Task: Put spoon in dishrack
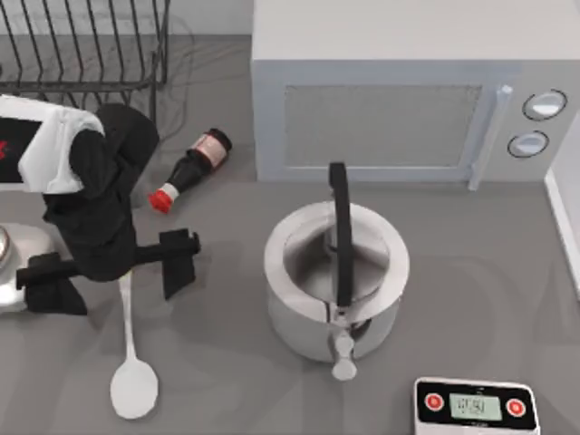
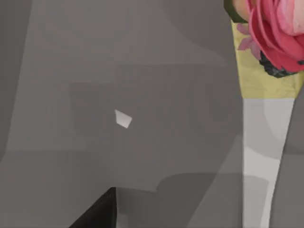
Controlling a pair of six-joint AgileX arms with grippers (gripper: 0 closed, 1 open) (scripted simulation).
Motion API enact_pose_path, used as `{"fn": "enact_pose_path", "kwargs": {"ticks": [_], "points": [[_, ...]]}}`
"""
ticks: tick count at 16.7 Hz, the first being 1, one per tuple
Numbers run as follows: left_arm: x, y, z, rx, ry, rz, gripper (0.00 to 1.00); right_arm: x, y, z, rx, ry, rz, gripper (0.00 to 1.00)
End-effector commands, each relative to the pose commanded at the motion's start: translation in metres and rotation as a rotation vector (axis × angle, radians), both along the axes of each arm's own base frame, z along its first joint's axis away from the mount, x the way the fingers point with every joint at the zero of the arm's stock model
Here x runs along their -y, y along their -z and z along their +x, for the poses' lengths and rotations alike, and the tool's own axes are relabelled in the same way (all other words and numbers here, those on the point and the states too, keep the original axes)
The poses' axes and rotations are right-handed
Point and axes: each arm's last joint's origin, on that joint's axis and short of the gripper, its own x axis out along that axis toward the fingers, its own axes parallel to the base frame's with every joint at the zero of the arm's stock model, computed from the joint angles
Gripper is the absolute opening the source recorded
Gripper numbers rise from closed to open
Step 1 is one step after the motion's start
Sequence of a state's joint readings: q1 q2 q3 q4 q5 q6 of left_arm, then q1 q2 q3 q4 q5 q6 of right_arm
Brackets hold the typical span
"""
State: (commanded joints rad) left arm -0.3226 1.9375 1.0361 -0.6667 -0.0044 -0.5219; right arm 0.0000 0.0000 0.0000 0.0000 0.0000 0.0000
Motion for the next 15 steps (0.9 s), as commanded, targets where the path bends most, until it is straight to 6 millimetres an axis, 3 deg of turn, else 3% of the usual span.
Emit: {"fn": "enact_pose_path", "kwargs": {"ticks": [5,13,14,15], "points": [[0.0,0.0,0.0,0.0,0.0,0.0,0.02,0.0,0.0,0.0,0.0,0.0,0.0,1.0],[0.0,0.0,0.0,0.0,0.0,0.0,0.0,0.0,0.0,0.0,0.0,0.0,0.0,1.0],[0.0,-0.022,0.0,0.033,0.009,0.003,0.0,0.0,0.0,0.0,0.0,0.0,0.0,1.0],[0.0,-0.022,0.0,0.033,0.009,0.003,0.0,0.0,0.0,0.0,0.0,0.0,0.0,1.0]]}}
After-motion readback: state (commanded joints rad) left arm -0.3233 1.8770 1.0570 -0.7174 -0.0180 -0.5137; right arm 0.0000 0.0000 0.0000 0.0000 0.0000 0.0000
